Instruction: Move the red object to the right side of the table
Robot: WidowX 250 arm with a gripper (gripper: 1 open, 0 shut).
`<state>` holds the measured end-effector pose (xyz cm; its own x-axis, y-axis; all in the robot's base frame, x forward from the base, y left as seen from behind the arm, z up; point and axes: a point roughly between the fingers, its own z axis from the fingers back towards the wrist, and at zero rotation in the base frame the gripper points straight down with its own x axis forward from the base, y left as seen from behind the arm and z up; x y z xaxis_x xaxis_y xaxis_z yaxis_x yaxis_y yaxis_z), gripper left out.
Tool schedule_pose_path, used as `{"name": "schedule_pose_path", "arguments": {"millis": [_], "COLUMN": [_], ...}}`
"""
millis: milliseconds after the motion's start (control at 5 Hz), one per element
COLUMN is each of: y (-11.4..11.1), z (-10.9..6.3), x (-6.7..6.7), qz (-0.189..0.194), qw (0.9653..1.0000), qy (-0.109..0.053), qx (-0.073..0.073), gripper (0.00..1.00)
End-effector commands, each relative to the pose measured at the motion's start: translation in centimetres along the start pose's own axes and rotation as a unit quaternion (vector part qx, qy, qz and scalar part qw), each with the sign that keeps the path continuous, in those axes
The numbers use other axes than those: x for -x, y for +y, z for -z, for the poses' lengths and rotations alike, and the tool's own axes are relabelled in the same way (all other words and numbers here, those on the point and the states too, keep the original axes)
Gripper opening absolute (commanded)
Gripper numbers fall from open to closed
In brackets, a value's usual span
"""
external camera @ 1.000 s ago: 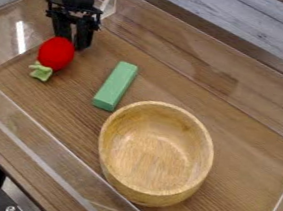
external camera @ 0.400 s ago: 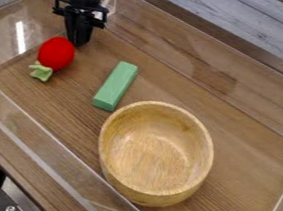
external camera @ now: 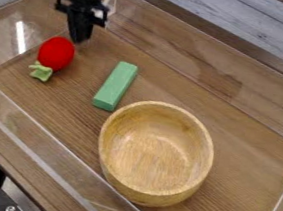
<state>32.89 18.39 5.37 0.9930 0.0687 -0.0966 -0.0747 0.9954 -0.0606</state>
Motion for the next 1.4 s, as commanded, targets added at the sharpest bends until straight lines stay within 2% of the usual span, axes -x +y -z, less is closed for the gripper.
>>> {"name": "schedule_pose_path", "arguments": {"millis": [0, 200, 400, 600, 800, 1000, 1200], "y": [-1.8, -1.4, -0.8, -0.1, 0.3, 0.7, 0.5], "z": [-5.5, -4.3, -3.2, -2.0, -0.1, 2.0, 2.2], "x": [-0.2, 0.3, 1.4, 1.9, 2.0, 2.1, 2.7], "qz": [0.016, 0.016, 0.012, 0.008, -0.029, -0.067, -0.055], "qw": [0.9976, 0.9982, 0.9988, 0.9993, 0.9991, 0.9973, 0.9977], "qy": [-0.061, -0.051, -0.038, -0.022, -0.009, 0.006, 0.018], "qx": [-0.027, -0.027, -0.028, -0.03, -0.029, -0.029, -0.034], "gripper": [0.0, 1.0, 1.0, 1.0, 1.0, 1.0, 1.0]}}
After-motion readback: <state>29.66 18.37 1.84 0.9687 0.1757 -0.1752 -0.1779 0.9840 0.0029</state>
